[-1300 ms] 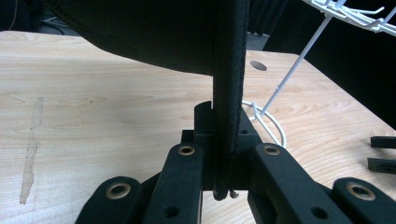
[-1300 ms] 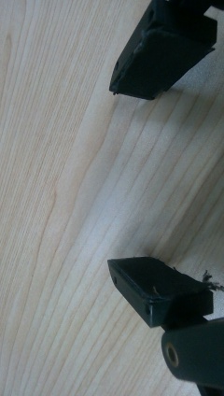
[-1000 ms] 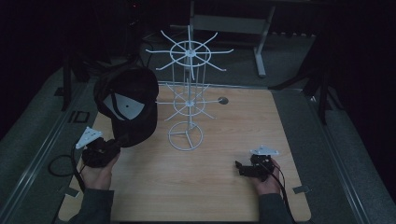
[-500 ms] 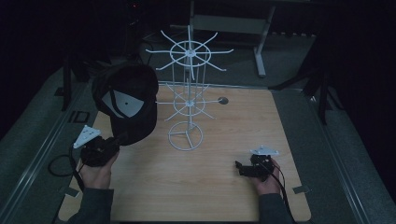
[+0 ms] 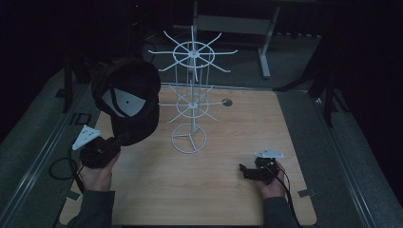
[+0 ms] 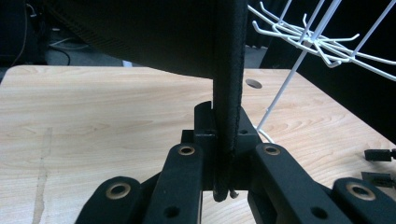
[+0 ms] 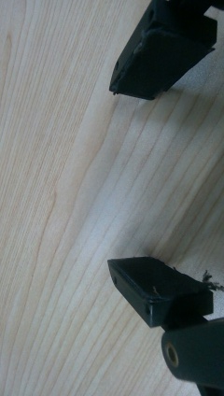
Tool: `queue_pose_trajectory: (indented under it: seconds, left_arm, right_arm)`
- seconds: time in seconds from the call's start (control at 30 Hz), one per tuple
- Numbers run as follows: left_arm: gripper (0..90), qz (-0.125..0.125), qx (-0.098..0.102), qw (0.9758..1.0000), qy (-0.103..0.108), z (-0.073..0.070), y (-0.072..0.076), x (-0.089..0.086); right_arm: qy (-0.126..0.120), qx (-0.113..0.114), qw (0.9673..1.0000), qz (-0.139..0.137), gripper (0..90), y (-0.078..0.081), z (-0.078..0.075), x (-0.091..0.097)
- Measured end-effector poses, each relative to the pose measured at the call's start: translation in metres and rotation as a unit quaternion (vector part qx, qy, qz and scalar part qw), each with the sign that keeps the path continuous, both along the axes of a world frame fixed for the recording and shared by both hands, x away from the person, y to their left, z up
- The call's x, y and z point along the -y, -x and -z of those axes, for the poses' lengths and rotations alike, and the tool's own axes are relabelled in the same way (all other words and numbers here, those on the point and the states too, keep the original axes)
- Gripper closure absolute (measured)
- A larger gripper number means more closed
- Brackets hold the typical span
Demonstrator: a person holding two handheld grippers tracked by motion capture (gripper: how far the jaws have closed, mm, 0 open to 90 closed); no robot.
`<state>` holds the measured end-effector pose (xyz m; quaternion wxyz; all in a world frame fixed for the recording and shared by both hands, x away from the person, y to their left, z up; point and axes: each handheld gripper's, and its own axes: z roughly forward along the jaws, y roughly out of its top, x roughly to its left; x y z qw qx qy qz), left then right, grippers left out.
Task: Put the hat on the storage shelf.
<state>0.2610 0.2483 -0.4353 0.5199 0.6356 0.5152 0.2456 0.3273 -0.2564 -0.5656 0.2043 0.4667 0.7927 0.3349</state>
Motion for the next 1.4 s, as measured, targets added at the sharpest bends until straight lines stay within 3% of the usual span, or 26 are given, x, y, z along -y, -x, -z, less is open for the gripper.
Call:
queue_pose_trajectory:
  seconds: [1.4]
  left_arm:
    - [86.0,-0.005,0.036,0.9991,-0.020,-0.021,0.008,0.004]
  right_arm:
    - [0.000,0.000,1.0000,0.000,12.9,0.000,0.000,0.000]
